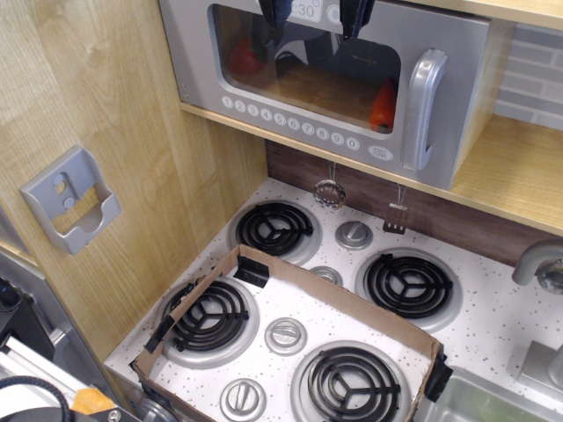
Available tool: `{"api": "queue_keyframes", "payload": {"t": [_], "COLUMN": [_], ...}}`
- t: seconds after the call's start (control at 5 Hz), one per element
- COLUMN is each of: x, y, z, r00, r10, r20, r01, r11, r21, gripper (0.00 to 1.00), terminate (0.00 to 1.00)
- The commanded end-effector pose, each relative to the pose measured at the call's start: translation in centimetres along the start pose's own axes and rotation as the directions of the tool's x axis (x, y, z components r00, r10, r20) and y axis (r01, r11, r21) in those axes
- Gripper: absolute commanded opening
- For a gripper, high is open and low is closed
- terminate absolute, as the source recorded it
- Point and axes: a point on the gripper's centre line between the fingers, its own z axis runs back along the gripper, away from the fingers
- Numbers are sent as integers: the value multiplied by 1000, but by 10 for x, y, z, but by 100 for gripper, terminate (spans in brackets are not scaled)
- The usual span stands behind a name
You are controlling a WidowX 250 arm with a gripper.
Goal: Open microwave
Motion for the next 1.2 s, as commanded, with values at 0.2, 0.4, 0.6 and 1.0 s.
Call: {"api": "queue_keyframes", "payload": {"t": [0.2,0.4,0.6,1.0], "x": [-8,-11,-1,25], "y": [-19,-42,-56,-72], "z": [-2,-8,-11,-21], "r00": [996,993,991,986], "r10": [-47,-50,-45,-59], "r20": [78,104,127,159], "r01": [42,45,44,68], "r11": [997,998,999,996], "r21": [63,51,12,-51], "gripper": [100,100,100,100], "terminate": [0,0,0,0]}}
